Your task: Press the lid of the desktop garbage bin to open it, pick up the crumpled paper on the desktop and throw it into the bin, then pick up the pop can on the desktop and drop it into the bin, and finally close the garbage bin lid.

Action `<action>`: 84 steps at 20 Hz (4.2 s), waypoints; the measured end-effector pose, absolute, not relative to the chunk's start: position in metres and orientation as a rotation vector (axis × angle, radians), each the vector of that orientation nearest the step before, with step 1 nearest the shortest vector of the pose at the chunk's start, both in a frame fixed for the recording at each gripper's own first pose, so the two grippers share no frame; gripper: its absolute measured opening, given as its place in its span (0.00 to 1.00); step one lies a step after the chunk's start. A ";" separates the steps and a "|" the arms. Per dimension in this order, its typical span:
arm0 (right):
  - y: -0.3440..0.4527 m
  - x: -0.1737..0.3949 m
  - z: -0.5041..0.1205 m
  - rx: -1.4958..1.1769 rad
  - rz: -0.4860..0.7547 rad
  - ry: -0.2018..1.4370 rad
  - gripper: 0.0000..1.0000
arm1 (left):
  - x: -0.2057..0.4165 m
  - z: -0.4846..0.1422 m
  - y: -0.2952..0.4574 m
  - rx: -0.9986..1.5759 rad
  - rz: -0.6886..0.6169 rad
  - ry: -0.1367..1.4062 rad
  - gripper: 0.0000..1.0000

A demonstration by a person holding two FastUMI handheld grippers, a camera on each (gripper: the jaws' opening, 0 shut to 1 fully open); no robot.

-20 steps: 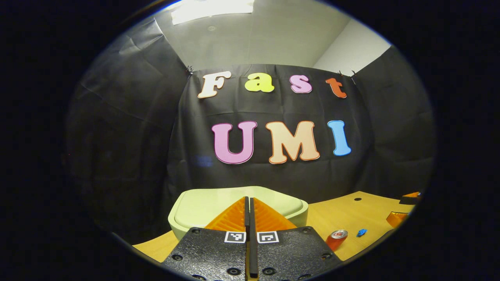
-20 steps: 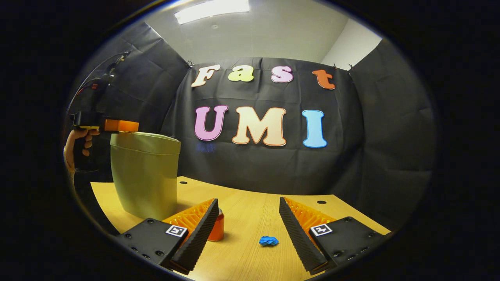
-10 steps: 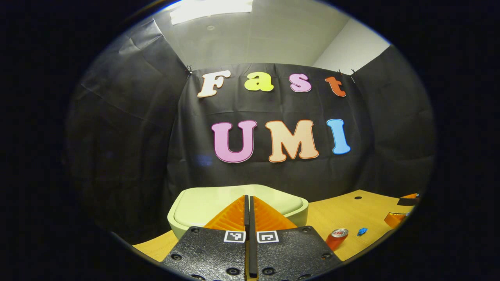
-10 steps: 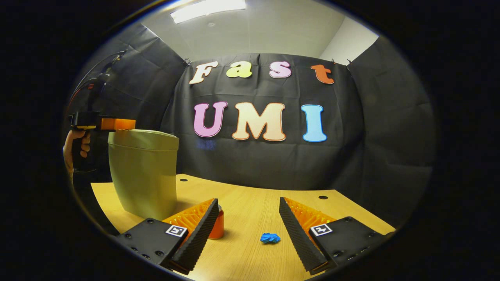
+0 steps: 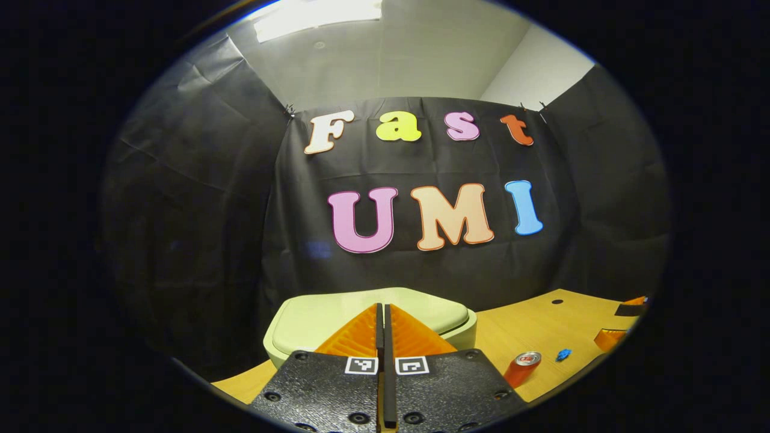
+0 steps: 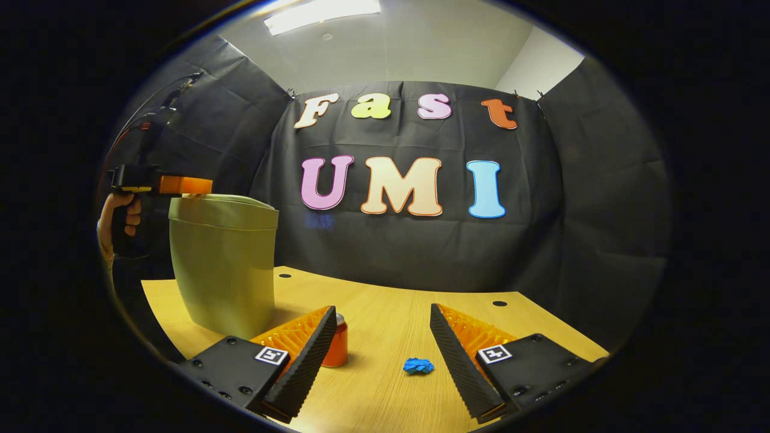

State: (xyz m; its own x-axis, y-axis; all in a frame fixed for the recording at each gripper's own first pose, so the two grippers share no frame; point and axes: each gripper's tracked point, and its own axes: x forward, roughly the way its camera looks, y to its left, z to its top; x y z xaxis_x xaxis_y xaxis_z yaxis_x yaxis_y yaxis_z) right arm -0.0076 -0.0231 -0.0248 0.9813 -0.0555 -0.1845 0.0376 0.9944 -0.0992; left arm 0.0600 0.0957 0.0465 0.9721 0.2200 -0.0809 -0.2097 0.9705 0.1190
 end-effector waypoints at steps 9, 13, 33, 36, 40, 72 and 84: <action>-0.025 -0.007 -0.022 -0.096 -0.050 0.177 0.98 | 0.058 0.097 0.089 0.142 0.218 -0.014 0.00; -0.027 -0.007 -0.025 -0.091 -0.051 0.188 0.98 | 0.054 0.096 0.064 0.128 0.147 0.000 0.00; -0.016 -0.004 -0.027 -0.138 -0.045 0.170 0.98 | 0.031 -0.001 -0.017 -0.051 -0.143 0.141 0.00; -0.017 0.000 -0.033 -0.143 -0.046 0.180 0.98 | 0.030 -0.018 -0.024 -0.056 -0.165 0.163 0.00; -0.018 0.002 -0.042 -0.147 -0.048 0.199 0.98 | 0.029 -0.039 -0.036 -0.023 -0.201 0.191 0.00; -0.098 0.066 -0.169 -0.277 0.031 0.742 0.99 | 0.028 -0.093 -0.061 0.033 -0.295 0.244 0.94; -0.100 0.065 -0.204 -0.275 0.119 0.965 0.99 | 0.031 -0.094 -0.067 0.018 -0.313 0.224 0.94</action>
State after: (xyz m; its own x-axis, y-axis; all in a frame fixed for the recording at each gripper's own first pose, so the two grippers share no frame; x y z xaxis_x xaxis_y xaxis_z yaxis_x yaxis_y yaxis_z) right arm 0.0653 -0.0996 -0.2038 0.5658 -0.0222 -0.8242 -0.2212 0.9589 -0.1777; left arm 0.0308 -0.0667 -0.0944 0.9268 -0.3033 -0.2216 0.3073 0.9515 -0.0170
